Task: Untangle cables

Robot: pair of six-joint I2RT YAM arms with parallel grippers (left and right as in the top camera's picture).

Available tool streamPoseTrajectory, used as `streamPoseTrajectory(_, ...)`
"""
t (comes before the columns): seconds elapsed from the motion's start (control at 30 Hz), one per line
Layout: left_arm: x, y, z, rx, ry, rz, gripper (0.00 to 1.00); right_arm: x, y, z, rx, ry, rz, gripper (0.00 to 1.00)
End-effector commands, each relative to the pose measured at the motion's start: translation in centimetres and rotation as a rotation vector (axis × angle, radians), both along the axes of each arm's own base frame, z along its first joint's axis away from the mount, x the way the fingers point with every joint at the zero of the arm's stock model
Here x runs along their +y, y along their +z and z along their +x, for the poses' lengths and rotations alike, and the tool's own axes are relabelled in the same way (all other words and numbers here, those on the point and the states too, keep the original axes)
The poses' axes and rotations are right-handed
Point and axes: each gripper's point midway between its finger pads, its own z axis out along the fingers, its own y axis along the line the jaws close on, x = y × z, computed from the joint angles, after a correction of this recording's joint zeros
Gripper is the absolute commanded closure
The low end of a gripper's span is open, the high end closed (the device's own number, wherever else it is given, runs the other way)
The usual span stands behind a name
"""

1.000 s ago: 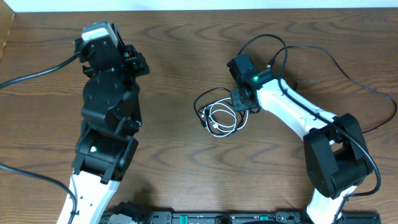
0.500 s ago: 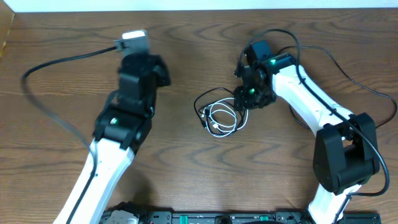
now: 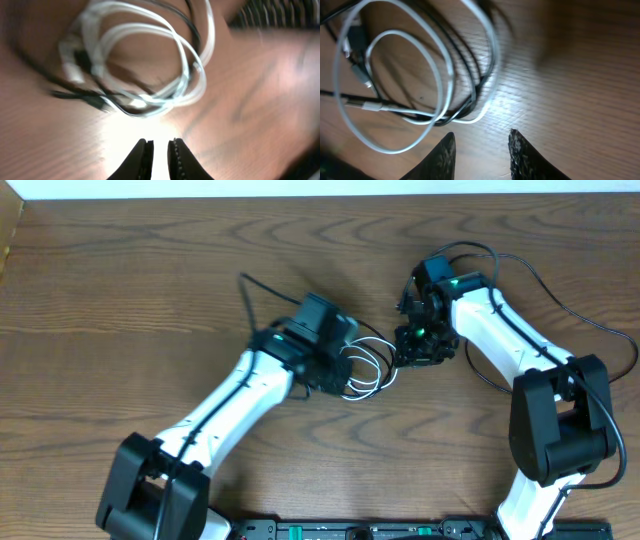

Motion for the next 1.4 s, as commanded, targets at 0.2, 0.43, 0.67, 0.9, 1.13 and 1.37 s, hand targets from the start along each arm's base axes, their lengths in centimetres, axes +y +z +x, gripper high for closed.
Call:
streamPoseTrajectory(0.2,-3.6,-0.7,-3.5,-0.152,-0.362,0.132,0.84,-0.7,-3.0,-0.2,0.073,-0.020,0.008,0.67)
streamPoseTrajectory(0.43,-5.1,-3.9,-2.1,-0.208,-0.377,0.207,0.75,-1.2,-3.1,0.5,0.059,-0.038,0.016,0.69)
streamPoseTrajectory(0.67,-7.1,-5.6,0.0,-0.267,-0.366,0.166,0.75,-1.7,-3.2,0.8,0.054,-0.042,0.018,0.69)
streamPoseTrajectory(0.9,-8.2,-6.6,1.0,-0.289,-0.340,0.141,0.75,-1.8,-3.2,0.9,0.053,-0.046,0.018,0.69)
streamPoseTrajectory(1.13,-8.3,-8.0,1.1,-0.272,-0.331,0.148,0.88,-1.9,-3.2,0.9,0.053,-0.048,0.018,0.69)
streamPoseTrajectory(1.37,-8.6,-8.3,1.4,-0.277,-0.326,0.142,0.88,-1.9,-3.2,0.9,0.053,-0.048,0.018,0.69)
